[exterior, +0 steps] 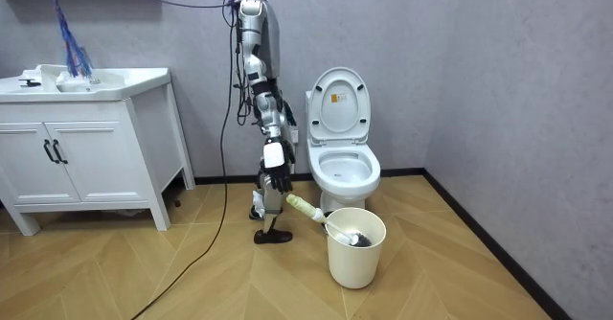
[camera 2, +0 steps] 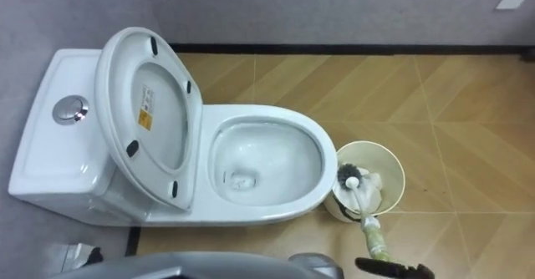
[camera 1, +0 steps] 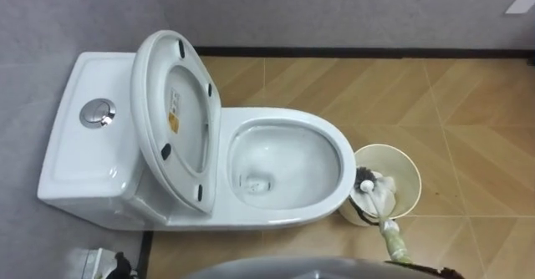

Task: Brush toilet

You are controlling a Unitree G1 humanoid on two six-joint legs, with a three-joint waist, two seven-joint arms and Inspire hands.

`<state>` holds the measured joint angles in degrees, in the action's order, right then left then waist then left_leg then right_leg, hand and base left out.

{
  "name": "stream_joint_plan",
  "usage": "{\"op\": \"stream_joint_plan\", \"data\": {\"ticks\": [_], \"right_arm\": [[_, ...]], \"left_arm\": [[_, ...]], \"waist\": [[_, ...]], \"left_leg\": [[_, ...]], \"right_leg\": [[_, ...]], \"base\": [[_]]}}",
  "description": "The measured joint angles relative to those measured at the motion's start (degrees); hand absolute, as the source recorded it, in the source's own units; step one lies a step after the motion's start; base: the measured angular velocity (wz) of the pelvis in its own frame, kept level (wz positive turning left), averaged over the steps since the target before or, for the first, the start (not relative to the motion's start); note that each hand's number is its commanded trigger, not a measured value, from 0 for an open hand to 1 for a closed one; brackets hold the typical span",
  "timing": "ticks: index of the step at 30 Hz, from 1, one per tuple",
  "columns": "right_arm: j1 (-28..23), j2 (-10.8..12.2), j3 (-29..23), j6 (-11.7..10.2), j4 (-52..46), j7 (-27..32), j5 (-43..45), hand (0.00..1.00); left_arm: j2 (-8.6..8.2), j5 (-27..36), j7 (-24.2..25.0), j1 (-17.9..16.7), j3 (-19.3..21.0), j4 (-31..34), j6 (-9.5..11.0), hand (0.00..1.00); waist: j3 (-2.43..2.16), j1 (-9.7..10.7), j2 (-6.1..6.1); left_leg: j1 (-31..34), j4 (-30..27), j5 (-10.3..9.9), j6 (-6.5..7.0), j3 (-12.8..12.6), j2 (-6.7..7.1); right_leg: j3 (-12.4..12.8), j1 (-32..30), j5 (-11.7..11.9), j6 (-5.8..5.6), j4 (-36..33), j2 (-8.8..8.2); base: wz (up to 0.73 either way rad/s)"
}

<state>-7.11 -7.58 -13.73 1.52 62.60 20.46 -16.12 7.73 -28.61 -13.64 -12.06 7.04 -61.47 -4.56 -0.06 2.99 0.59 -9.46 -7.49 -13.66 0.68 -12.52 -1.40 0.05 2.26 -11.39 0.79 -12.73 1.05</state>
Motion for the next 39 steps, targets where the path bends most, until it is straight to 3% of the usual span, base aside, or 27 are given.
{"op": "stream_joint_plan", "data": {"ticks": [5, 8, 13, 19, 25, 28, 35, 38, 39], "right_arm": [[1.19, -0.08, -1.72, -2.75, -7.02, 4.03, 0.18, 0.0], [1.57, -0.13, -2.61, -4.38, -11.09, 6.42, 1.06, 0.0], [1.65, -0.12, -0.79, -5.25, -17.23, 8.59, 3.93, 0.0], [1.85, -0.08, 3.57, -6.03, -17.35, 8.53, 11.18, 0.0], [3.3, -0.11, 7.99, -7.25, -12.88, 8.11, 12.43, 0.0], [6.23, -0.18, 9.32, -8.02, -6.49, 7.92, 11.98, 0.0], [14.45, -1.01, 10.76, -7.98, 5.63, 6.94, 8.93, 0.0], [18.15, -1.91, 11.64, -7.94, 9.45, 5.93, 8.72, 0.0], [19.48, -2.27, 11.96, -7.92, 10.8, 5.75, 8.08, 0.0]], "left_arm": [[0.18, 0.88, -0.33, -0.9, 1.29, 0.04, 2.08, 0.0], [0.4, 0.86, -0.33, -1.16, 2.65, 0.81, 2.24, 0.0], [1.12, 0.98, -0.4, -1.43, 2.86, 2.36, 2.51, 0.0], [1.27, 2.21, -1.06, -0.87, 0.52, 3.29, 3.93, 0.0], [1.41, 2.48, -1.06, 1.34, -1.24, 3.17, 5.84, 0.0], [1.57, 4.53, -1.06, 3.17, -1.9, 2.98, 6.64, 0.0], [1.7, 7.2, -0.76, 9.07, -4.18, 3.09, 7.07, 0.0], [1.65, 8.9, -0.84, 13.26, -6.24, 2.24, 7.72, 0.0], [1.6, 10.71, -0.84, 15.33, -7.72, 1.73, 7.67, 0.0]], "waist": [[-0.05, -0.17, 0.18], [-0.13, -0.27, 0.48], [-0.38, -0.52, 1.19], [-0.12, -0.65, 1.83], [0.2, -2.06, 1.08], [0.08, -2.05, 0.91], [0.6, -3.4, 0.19], [1.31, -3.43, 0.3], [1.82, -3.23, 0.17]], "left_leg": [[0.38, -0.29, 0.01, 0.01, -0.06, 0.01], [0.44, -0.36, 0.02, 0.0, 0.09, -0.01], [0.77, -0.37, 0.03, -0.01, 0.16, -0.07], [1.06, -0.38, 0.03, -0.01, 0.16, -0.07], [3.29, -1.7, 0.02, 0.0, 0.41, -0.23], [6.35, -3.07, 0.02, 0.01, 1.5, -0.21], [17.29, -9.03, 0.04, 0.08, 2.87, 0.03], [22.91, -12.2, 0.09, 0.71, 4.02, 0.33], [25.24, -13.76, 0.14, 0.82, 4.8, 0.46]], "right_leg": [[0.11, -0.35, 0.18, 0.03, 0.16, 0.01], [0.09, -0.3, 0.17, 0.04, 0.41, 0.02], [-0.26, -0.23, 0.21, 0.07, 1.02, -0.03], [-0.26, -0.26, 0.35, 0.05, 1.06, -0.05], [-0.85, -1.65, 0.9, 0.17, 1.01, -0.13], [-2.03, -4.0, 1.05, 0.28, 0.25, -0.45], [-3.26, -13.95, 1.07, 0.32, -5.36, -1.64], [-4.14, -19.05, 1.02, 0.4, -8.29, -2.26], [-4.95, -20.83, 1.04, 0.43, -9.26, -2.68]], "base": [[-0.04], [0.0], [0.0], [0.0], [0.03], [0.19], [0.1], [0.18], [0.26]]}}
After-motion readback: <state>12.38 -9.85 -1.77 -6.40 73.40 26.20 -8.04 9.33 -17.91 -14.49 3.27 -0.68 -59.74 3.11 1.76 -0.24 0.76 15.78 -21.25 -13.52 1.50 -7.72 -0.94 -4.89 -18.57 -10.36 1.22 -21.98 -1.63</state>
